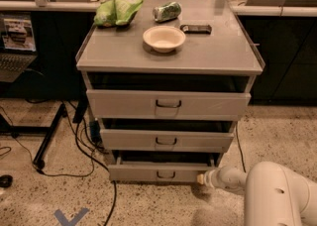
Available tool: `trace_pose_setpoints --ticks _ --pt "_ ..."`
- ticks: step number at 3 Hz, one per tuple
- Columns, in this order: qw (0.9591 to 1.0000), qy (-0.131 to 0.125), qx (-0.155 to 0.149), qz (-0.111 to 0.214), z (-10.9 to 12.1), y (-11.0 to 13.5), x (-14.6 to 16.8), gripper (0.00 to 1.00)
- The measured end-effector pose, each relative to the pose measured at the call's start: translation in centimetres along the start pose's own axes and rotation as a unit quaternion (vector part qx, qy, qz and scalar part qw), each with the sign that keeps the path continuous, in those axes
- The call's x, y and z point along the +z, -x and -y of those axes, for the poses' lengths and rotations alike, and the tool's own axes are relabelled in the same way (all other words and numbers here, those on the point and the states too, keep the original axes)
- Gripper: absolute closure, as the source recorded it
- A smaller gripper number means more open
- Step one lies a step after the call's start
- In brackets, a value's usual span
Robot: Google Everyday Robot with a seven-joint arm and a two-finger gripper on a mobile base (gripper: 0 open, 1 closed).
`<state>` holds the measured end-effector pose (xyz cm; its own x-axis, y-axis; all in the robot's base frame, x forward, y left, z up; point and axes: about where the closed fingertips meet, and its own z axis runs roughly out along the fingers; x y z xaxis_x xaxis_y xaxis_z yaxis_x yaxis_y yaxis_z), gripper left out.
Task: Close bottom drawer
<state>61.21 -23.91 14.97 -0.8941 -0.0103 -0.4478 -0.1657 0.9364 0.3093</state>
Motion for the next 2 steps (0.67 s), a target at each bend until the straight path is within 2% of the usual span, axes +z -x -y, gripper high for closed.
trace_pose_setpoints --ticks 1,2 --pt "0.9991 -0.028 0.011 0.029 1.7 2.6 -0.3 1.00" --pt "0.9978 -0.037 0.019 0.052 2.4 4.6 -0.3 1.00"
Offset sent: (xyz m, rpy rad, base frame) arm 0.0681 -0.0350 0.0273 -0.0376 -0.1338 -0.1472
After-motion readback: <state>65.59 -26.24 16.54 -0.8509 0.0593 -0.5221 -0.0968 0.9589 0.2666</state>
